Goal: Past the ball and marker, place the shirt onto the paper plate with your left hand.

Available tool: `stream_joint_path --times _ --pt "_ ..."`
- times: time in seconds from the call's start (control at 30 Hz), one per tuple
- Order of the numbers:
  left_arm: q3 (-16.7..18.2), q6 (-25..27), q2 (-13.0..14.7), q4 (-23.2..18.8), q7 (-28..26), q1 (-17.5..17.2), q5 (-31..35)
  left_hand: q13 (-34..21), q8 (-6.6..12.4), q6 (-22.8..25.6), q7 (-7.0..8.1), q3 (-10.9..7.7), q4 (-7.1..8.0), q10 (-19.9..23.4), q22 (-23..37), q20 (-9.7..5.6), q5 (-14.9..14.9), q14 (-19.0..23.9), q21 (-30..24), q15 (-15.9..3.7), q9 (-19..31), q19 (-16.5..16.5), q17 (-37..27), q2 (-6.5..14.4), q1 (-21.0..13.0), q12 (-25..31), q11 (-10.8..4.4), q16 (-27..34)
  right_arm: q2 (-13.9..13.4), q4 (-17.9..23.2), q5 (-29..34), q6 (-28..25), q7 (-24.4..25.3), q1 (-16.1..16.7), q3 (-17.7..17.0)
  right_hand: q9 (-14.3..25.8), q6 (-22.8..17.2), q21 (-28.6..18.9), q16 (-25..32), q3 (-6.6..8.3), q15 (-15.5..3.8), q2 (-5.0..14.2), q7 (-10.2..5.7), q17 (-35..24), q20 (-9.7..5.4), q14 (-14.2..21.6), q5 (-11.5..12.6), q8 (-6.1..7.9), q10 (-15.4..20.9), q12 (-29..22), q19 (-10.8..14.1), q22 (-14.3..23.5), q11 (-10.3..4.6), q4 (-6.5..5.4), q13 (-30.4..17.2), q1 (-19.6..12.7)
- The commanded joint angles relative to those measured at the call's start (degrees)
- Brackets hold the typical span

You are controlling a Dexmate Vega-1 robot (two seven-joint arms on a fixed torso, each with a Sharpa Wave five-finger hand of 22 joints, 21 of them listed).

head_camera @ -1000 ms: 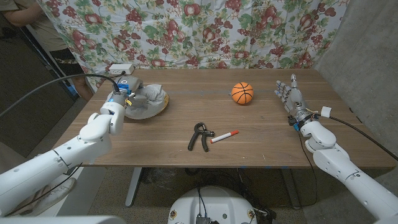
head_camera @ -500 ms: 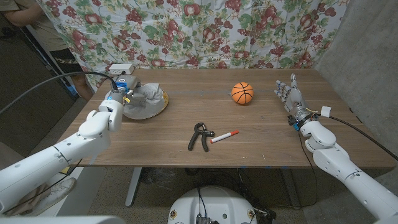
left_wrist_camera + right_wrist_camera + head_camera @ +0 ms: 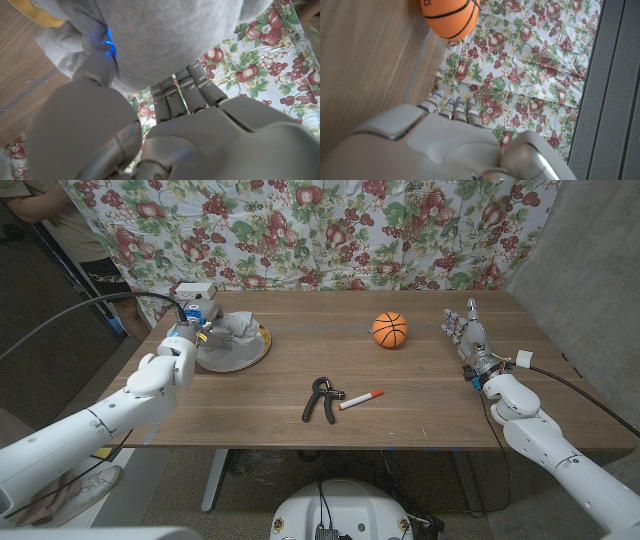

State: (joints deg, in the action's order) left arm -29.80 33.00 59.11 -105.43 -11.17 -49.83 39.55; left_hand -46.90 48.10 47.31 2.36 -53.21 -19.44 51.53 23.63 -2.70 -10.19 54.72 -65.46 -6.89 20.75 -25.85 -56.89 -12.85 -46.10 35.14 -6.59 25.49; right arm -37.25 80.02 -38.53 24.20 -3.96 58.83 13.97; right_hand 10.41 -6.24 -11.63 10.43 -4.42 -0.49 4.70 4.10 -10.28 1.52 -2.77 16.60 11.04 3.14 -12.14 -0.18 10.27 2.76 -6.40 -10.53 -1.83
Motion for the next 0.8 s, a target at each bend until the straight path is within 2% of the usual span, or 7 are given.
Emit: stream_joint_path --times 0.03,0.8 --pt "-1.14 -0.65 -0.62 2.54 1.41 2.61 -0.86 -0.08 1.48 8.03 2.22 -10.70 7.94 4.36 -0.17 -7.66 -0.27 1.16 -0.38 -5.51 9.42 0.26 -0.16 0.98 -0.21 0.20 -4.25 -0.02 -0.17 0.08 0.13 -0.03 0.18 0.25 -0.13 0.16 -0.51 0.27 0.17 0.28 -0.16 1.15 -0.19 -0.05 0.06 0.03 -0.03 -0.03 0.42 -0.26 0.06 0.11 0.28 0.04 -0.07 -0.62" --pt "-3.54 -4.70 -2.69 8.69 1.71 8.41 -2.51 0.26 1.17 8.62 2.27 -11.55 7.75 4.77 -1.58 -7.67 -0.05 1.58 -1.52 -5.57 9.41 0.37 -0.69 0.81 -0.30 0.36 -4.25 -0.15 0.23 0.04 0.31 -0.31 1.35 0.44 -0.14 0.17 -0.50 0.24 0.18 0.30 -0.12 1.11 -0.24 -0.05 0.07 0.06 -0.07 -0.06 0.50 -0.24 0.12 0.11 0.22 0.06 -0.08 -0.61"
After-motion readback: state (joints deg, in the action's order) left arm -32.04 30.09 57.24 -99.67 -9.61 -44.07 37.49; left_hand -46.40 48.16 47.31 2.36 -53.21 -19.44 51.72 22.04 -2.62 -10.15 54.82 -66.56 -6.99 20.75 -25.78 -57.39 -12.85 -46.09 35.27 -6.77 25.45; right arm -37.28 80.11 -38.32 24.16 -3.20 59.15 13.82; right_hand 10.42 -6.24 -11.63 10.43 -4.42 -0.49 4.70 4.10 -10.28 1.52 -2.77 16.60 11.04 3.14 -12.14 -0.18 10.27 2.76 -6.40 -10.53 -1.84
